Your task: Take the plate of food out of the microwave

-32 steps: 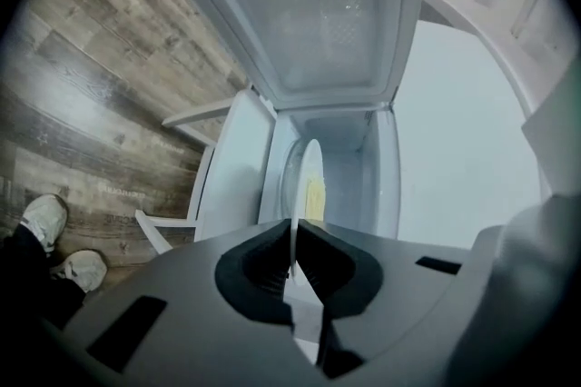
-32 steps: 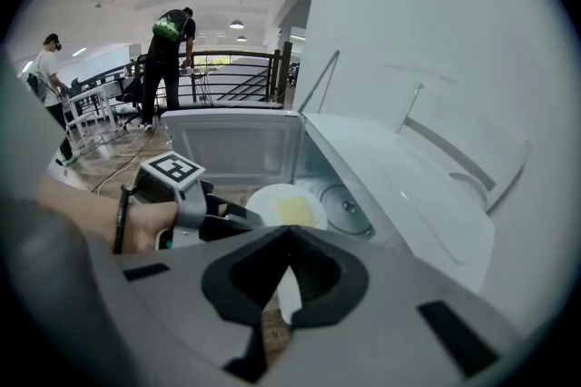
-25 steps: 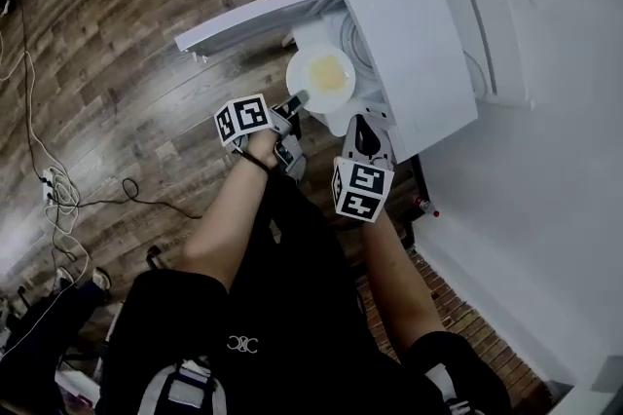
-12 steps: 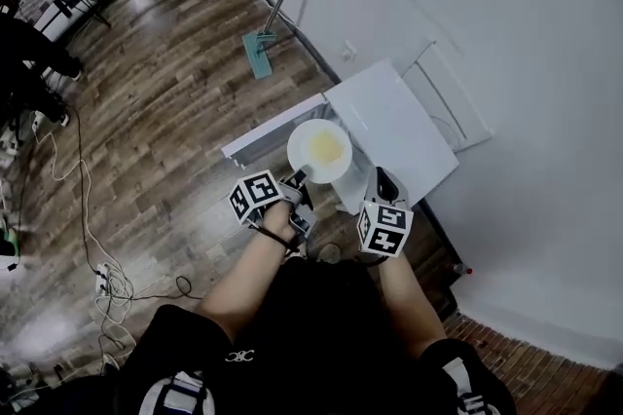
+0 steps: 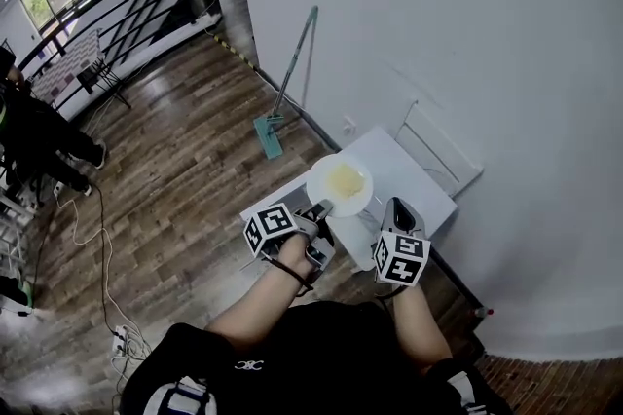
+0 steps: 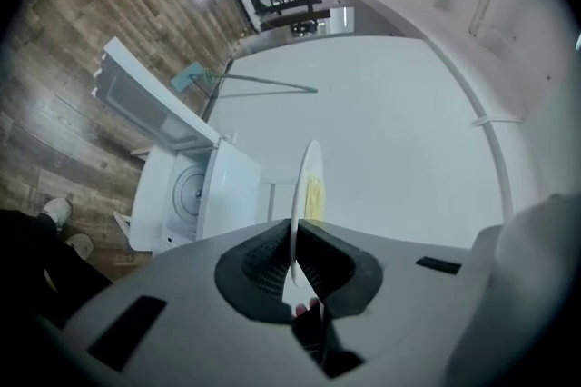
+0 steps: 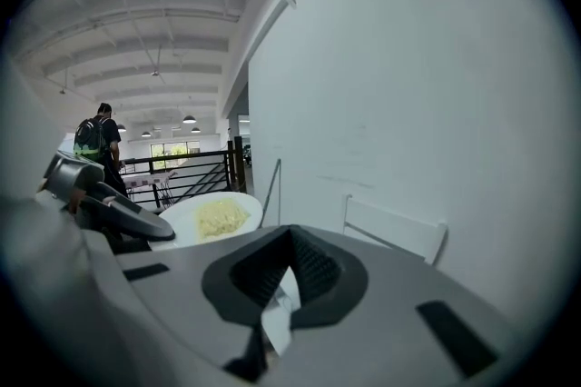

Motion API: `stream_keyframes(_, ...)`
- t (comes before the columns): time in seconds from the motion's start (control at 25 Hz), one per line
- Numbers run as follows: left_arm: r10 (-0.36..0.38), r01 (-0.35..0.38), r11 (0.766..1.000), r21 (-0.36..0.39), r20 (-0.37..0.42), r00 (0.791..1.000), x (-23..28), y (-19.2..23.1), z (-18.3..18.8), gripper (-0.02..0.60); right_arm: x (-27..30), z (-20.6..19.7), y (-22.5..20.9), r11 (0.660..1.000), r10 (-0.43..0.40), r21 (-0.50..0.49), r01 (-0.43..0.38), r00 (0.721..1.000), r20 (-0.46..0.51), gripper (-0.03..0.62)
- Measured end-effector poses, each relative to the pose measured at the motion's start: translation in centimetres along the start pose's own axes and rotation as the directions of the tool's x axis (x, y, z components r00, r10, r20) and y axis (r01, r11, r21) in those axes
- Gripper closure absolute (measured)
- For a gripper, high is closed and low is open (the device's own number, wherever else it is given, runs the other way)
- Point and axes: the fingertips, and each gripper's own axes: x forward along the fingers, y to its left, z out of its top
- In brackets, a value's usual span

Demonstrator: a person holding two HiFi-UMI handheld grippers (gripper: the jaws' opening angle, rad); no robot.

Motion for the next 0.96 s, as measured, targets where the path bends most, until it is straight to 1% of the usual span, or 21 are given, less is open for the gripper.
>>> stream_keyframes(0.16,-0.012,0.013,0.999,0.046,-0.023,1.000,-0.2,-1.5,-0.8,0.572,-0.8,0.0,-0.3,1.000,-0.013,0.022,0.013,1.000,0.016,0.582)
stream_keyframes(0.36,-0.026,0.029,0.998,0.055,-0.054,0.998,0.7,-1.8,-2.5,0.572,-0.9,-1.1,-1.3,0.999,-0.006,0.038,0.006,1.000,0.011,0.582)
stream_keyframes(0.48,-0.041,0.044,0.996,0.077,-0.040,0.998,0.3,-2.3,-2.9,0.572,-1.3,-1.4,-1.6,0.999,-0.018,0.041,0.017,1.000,0.013,0.582)
stream_keyframes(0.6,-0.057,0.058,0.992,0.114,-0.015,0.998,-0.1,-3.2,-2.2,0.572,-1.0,-1.3,-1.7,0.999,-0.027,0.029,0.026,0.999,0.025,0.582)
stream_keyframes(0.72,-0.077,0.078,0.992,0.096,-0.018,0.997,-0.4,-4.0,-2.1,0.572,-1.3,-1.1,-1.7,0.999,-0.033,0.020,0.032,0.999,0.031,0.582)
stream_keyframes(0.8,-0.090,0.091,0.991,0.097,-0.016,0.996,-0.8,-4.6,-2.2,0.572,-1.7,-0.7,-1.6,0.999,-0.032,0.016,0.031,0.999,0.041,0.582)
stream_keyframes(0.96,-0.114,0.115,0.988,0.103,-0.016,0.993,-0.7,-5.5,-2.3,0.572,-1.9,0.4,-1.3,1.000,-0.005,0.014,0.004,0.997,0.071,0.582)
